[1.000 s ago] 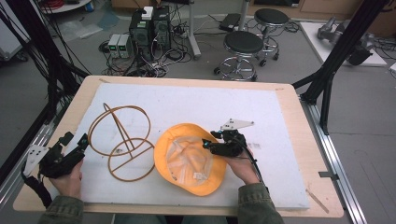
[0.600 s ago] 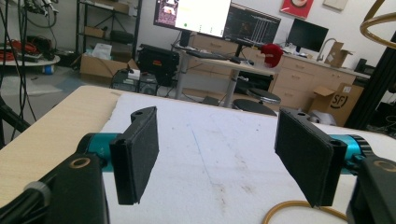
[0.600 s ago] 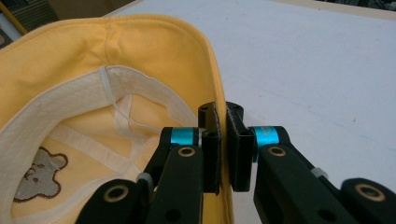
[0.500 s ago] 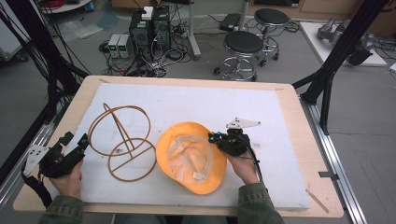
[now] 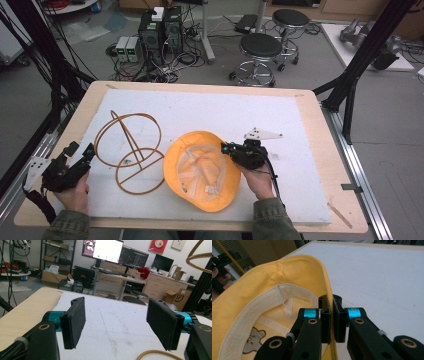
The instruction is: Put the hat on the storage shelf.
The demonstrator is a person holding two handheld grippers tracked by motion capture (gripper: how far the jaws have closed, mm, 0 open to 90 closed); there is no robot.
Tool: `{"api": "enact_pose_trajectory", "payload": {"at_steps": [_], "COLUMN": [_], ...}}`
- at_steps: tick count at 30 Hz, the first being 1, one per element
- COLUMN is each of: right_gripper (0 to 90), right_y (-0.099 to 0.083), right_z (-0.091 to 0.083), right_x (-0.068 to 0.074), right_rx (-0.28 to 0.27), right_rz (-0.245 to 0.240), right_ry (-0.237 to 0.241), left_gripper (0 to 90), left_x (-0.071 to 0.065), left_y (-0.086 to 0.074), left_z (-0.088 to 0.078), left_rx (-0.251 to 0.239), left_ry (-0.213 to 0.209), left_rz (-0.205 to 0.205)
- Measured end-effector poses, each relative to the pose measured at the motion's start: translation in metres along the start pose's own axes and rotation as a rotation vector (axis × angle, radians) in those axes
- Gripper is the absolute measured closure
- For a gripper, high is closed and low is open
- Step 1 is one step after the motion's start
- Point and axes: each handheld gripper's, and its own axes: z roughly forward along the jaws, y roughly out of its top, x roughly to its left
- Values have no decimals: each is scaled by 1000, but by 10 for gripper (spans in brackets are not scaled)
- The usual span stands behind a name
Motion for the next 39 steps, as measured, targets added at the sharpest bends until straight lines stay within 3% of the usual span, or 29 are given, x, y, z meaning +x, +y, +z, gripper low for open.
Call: {"api": "enact_pose_trajectory", "payload": {"at_steps": [8,10,20,28,32,36,39], "right_gripper": [867,867,866,867,866,866,866], "right_y": [4,6,24,53,72,94,104], "right_z": [-2,-6,-9,-10,-13,-12,-8], "right_x": [14,21,29,31,33,34,32], "right_rx": [-61,-106,-221,-272,-318,-381,-406], "right_rz": [-53,-80,-107,-148,-168,-231,-228], "right_ry": [13,18,6,-43,-67,-108,-126], "left_gripper": [318,318,319,318,319,318,317], "left_x": [3,2,4,6,5,7,7], "left_y": [0,0,0,1,0,0,0], "left_z": [-1,-1,-1,-2,-1,-1,-1], "left_rx": [-7,-7,-11,-13,-14,-10,-14], "left_ry": [12,12,9,11,9,-16,-14], "left_rz": [-16,-19,-33,-42,-47,-62,-68]}}
